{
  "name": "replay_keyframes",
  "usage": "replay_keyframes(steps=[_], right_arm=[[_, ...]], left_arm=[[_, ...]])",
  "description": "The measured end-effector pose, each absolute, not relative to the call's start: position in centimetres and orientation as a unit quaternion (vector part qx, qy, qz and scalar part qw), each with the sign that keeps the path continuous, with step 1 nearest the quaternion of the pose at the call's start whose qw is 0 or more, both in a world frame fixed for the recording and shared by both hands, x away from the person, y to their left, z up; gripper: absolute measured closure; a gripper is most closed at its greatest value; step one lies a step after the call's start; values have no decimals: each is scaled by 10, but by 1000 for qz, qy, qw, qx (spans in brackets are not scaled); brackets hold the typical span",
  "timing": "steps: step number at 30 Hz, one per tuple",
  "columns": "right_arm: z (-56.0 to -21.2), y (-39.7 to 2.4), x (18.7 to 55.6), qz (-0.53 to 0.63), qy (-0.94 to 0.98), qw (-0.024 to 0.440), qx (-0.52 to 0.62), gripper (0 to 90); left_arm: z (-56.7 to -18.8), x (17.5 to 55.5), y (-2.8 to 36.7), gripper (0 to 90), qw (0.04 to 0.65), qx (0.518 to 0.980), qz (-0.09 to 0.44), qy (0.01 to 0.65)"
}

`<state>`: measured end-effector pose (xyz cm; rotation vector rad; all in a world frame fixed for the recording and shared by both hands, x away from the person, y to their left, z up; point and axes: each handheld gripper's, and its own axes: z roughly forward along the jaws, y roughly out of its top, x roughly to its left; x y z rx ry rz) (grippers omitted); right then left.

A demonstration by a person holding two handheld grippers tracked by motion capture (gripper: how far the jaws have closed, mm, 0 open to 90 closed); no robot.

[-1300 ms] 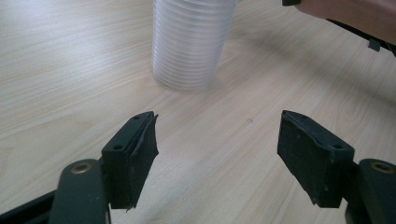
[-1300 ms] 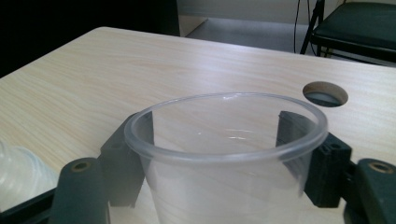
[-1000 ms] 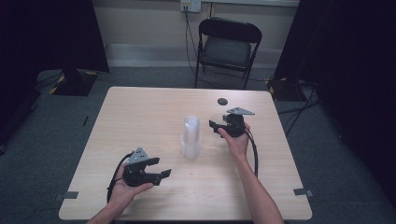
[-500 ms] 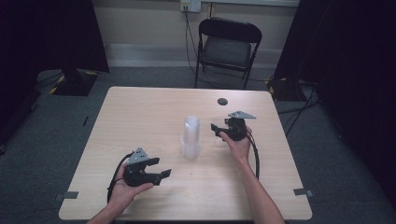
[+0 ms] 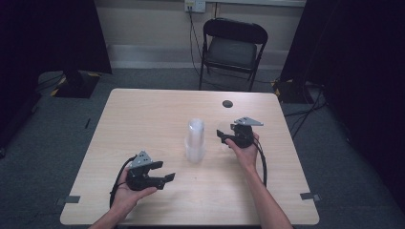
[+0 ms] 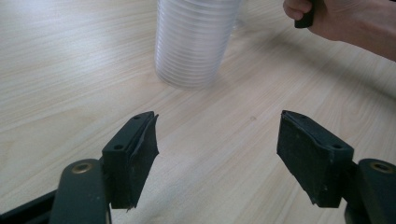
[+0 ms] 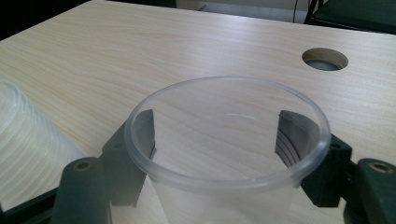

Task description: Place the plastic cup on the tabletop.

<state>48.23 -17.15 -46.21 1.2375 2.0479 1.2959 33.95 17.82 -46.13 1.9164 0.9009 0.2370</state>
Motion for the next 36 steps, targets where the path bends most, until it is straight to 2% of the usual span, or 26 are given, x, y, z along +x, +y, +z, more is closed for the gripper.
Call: replay_keyframes(steps=[13, 31, 33, 36], right_arm=[[-461, -165, 488, 474, 727, 226, 444, 284], [-471, -174, 469, 453, 750, 204, 437, 282], [-471, -174, 469, 453, 750, 202, 438, 279], [-473, -175, 470, 450, 754, 187, 441, 252]], left_arm=[[-462, 340, 177, 288, 481, 790, 97, 368], [-462, 340, 178, 288, 482, 787, 98, 372], [-462, 341, 178, 335, 481, 785, 92, 378], [-462, 341, 179, 327, 478, 786, 96, 380]])
